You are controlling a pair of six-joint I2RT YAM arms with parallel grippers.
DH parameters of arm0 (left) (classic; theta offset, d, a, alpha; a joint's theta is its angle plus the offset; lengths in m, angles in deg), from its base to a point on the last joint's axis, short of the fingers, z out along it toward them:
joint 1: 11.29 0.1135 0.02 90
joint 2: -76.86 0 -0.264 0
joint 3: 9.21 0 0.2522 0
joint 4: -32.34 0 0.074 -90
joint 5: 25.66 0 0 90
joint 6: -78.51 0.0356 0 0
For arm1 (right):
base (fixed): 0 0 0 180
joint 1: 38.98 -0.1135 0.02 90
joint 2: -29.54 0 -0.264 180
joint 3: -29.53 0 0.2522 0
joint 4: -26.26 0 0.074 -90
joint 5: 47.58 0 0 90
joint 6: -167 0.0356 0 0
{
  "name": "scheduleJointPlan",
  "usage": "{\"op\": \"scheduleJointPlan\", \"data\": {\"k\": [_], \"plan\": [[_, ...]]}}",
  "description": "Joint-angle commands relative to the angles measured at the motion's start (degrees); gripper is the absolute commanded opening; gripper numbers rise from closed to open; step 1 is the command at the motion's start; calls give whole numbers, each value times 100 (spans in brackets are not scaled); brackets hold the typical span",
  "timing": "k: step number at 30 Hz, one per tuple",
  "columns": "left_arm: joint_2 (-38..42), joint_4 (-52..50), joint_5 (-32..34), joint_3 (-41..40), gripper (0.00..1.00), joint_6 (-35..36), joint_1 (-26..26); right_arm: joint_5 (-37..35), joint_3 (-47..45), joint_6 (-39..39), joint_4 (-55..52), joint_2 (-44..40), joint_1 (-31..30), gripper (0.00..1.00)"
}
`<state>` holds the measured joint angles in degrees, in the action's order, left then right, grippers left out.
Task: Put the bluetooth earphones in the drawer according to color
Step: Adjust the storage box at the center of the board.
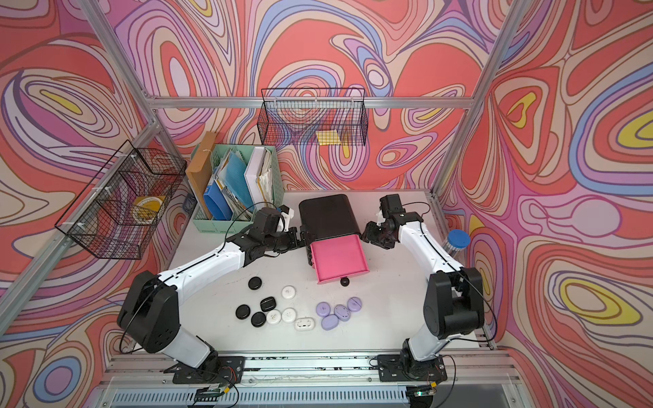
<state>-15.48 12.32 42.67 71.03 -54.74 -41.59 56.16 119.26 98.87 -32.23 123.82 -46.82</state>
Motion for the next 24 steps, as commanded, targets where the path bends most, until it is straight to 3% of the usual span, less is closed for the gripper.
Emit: {"op": "scheduleJointPlan", "data": {"k": [1, 14, 19, 24], "plan": [[-279, 117, 2, 389, 96, -31, 6, 341, 399, -102, 189, 261, -18, 53], [-1448, -225, 269, 1930, 95, 172, 203, 498, 1379, -113, 291, 1180, -12, 52], [-1061, -213, 364, 1552, 96, 148, 386, -317, 1204, -191, 16, 835, 16, 52], [-216, -401, 631, 886, 99, 336, 523, -479, 54, -103, 156, -203, 14, 54]]}}
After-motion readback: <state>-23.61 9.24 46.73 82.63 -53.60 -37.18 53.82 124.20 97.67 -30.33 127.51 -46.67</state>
